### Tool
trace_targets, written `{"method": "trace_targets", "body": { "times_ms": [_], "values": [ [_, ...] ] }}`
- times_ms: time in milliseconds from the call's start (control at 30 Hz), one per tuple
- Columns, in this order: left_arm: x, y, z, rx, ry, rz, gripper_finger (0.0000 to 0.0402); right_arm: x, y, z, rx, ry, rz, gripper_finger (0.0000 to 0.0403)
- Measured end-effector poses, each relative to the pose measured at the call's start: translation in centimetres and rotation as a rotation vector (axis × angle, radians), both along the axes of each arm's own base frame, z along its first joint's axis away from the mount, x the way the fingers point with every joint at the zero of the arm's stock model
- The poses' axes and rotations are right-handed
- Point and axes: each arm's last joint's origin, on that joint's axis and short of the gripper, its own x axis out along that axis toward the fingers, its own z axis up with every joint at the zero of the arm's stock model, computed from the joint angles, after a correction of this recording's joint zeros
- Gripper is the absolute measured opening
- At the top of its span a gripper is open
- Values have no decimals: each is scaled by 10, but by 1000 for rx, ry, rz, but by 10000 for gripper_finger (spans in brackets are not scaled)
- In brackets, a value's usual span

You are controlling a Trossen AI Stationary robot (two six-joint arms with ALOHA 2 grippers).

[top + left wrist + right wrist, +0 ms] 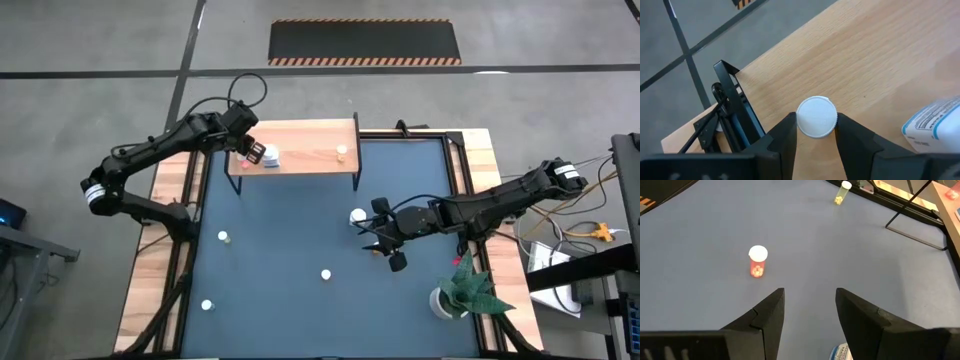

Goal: Pick and place medicine bottles onto shelf by color
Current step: Put the left orange pill bottle on the shelf

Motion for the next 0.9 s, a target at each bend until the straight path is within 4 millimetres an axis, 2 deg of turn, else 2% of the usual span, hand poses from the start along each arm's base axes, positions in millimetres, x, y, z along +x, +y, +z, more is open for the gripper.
{"method": "trace_targets", "body": {
  "times_ms": [233,400,733,900],
  "values": [
    [1,-1,0,-26,-12,-26,160,0,0,0,0,0,0,169],
    [-2,-3,5,-39,-1,-33,181,0,0,0,0,0,0,169],
    [-8,-8,41,-5,-25,-59,182,0,0,0,0,0,0,169],
    [-1,-3,44,72,-13,-155,160,0,0,0,-3,0,3,169]
  ]
}}
